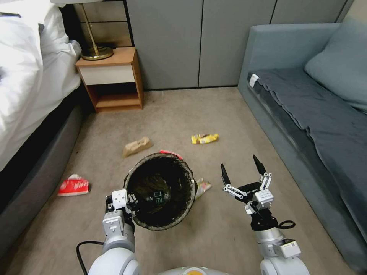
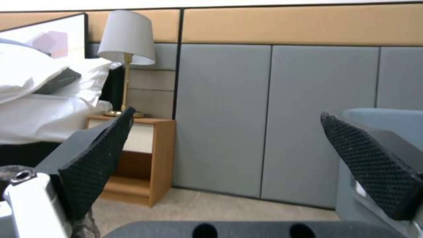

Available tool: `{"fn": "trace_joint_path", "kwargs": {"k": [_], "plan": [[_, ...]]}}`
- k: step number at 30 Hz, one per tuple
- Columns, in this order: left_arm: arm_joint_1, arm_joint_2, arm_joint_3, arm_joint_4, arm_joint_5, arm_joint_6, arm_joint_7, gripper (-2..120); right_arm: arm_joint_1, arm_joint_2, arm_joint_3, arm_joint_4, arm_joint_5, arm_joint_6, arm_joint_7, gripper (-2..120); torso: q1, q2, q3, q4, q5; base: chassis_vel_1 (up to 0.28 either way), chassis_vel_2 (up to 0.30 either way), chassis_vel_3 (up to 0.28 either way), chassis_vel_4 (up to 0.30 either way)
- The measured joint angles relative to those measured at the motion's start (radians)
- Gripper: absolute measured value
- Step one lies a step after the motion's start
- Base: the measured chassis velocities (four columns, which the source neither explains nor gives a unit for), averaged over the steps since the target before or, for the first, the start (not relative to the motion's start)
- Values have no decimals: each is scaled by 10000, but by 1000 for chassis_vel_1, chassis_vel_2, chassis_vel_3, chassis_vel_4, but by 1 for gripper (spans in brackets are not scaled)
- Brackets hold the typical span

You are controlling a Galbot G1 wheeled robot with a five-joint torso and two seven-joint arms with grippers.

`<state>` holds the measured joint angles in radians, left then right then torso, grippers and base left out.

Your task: Pick up the trash bin, then pick up the garbage from the floor and place it into the trash bin.

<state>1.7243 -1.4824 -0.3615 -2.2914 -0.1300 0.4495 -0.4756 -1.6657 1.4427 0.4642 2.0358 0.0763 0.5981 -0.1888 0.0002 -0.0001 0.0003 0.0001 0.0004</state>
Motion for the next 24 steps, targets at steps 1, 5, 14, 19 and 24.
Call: {"fn": "trace_joint_path", "kwargs": {"k": [1,5,14,19,24], "plan": [[-3,-4,-2,0,0,-1,-1,0,9,-2,4,4,19,43,-42,100,0,0,-1,-2,-9,-213,213,143,-193],[-2,-26,0,0,-2,-2,2,0,9,-17,3,10,76,125,-96,100,-1,1,-2,-1,-6,-50,71,83,-44],[-83,-27,-194,-62,-119,4,-6,0,111,-138,-56,-63,122,109,-29,100,-3,0,-4,-2,-4,39,-44,-45,35],[-109,-18,-254,-101,-160,14,-13,0,315,-428,-222,-63,191,-308,225,100,-3,1,-3,0,-3,0,0,0,0],[-197,-44,-354,-157,-267,60,-24,0,780,-803,-337,-206,104,-850,359,100,-3,0,-3,-1,-5,0,0,0,0]]}}
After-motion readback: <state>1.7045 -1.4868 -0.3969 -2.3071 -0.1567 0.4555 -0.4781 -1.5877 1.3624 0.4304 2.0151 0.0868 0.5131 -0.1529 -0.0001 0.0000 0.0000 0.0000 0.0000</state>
